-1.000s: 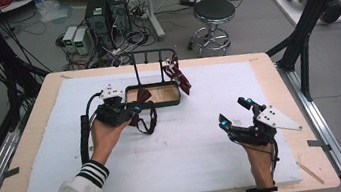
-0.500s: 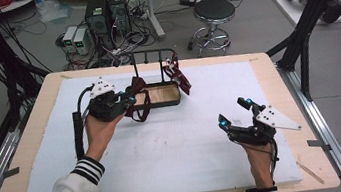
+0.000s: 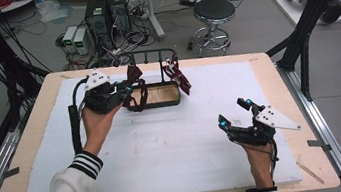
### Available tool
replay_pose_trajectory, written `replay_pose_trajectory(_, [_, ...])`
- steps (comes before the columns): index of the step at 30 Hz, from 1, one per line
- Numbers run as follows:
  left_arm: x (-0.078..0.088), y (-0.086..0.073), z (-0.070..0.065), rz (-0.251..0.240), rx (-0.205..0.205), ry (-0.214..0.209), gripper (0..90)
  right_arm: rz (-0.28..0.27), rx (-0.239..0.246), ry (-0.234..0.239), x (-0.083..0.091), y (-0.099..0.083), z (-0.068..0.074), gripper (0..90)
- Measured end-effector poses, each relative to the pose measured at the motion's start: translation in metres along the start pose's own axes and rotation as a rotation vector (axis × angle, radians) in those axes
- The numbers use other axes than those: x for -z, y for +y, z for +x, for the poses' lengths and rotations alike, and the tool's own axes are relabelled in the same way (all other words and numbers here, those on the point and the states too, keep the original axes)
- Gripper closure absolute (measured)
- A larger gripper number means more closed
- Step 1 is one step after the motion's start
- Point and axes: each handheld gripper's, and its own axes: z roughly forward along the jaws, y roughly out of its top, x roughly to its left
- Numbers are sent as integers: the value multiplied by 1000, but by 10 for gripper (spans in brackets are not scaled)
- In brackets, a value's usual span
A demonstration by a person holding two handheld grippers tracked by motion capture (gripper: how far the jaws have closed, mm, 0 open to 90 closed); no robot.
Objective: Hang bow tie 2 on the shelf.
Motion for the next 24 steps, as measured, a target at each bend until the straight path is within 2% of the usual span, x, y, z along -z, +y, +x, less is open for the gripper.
replay_pose_trajectory(13, [2,11,9,-38,-17,40,763,1,-4,-2,0,0,-1,125])
replay_pose_trajectory(24, [3,20,23,-74,-9,73,763,2,-1,0,0,-1,-1,125])
